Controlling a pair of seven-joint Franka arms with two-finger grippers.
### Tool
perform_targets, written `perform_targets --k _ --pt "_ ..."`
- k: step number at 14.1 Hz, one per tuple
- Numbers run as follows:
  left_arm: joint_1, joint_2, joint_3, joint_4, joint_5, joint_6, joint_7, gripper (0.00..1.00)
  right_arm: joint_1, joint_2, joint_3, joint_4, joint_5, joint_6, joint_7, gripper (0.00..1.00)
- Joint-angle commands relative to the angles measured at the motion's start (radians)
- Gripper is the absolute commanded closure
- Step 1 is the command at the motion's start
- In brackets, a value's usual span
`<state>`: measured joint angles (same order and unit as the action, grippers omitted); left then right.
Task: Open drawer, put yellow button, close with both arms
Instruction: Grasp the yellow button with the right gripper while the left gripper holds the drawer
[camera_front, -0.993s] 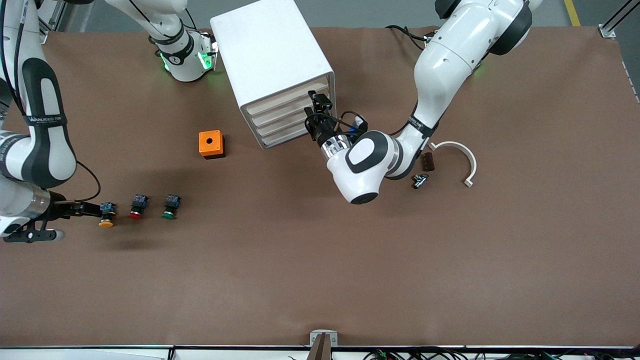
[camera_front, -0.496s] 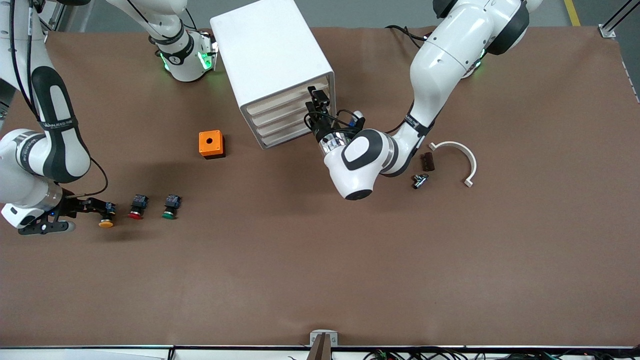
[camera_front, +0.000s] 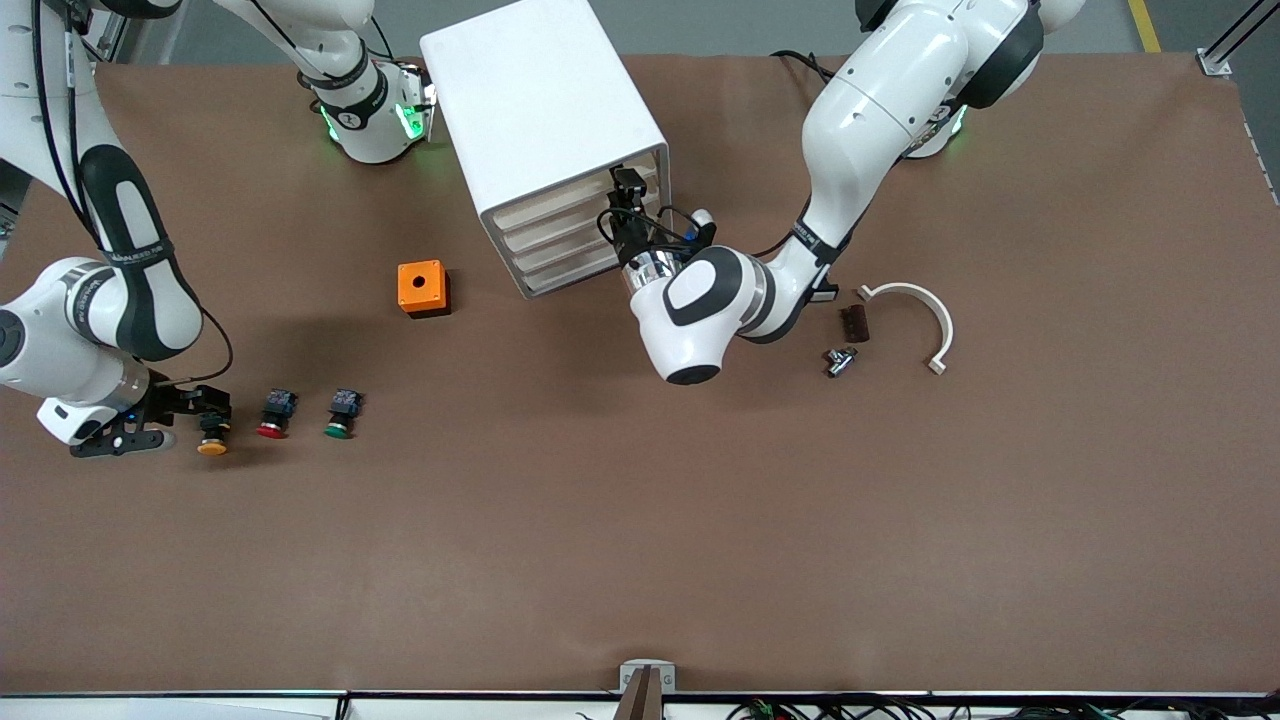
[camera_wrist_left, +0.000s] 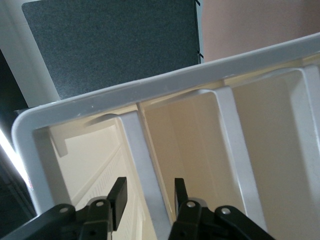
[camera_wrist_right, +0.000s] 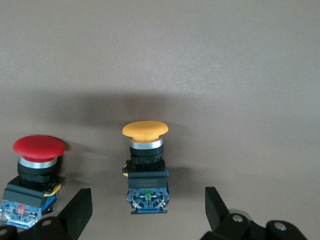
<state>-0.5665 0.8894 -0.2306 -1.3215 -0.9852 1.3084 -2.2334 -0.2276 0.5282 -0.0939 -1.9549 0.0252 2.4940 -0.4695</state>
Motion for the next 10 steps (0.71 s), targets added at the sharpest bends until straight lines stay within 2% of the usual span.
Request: perform_targets --k 1,3,6,10 --pt "0.0 0.013 0.002 0.005 -0.01 -0.015 -0.019 0.69 -0.01 -0.011 0.011 -0.051 0.015 0.063 -0.043 0.0" --pt "-0.001 0.023 0.002 0.008 -0.009 -0.012 -0.055 0.8 -0.013 -0.007 0.011 -0.05 0.015 0.065 -0.081 0.0" --pt "0.0 0.023 0.002 0.005 -0.009 -0.014 -0.089 0.89 -0.013 0.015 0.011 -0.05 0.015 0.083 -0.081 0.0" --pt "0.011 0.023 0.01 0.008 -0.021 -0.014 -0.097 0.9 -0.009 0.029 0.014 -0.045 0.015 0.085 -0.081 0.0"
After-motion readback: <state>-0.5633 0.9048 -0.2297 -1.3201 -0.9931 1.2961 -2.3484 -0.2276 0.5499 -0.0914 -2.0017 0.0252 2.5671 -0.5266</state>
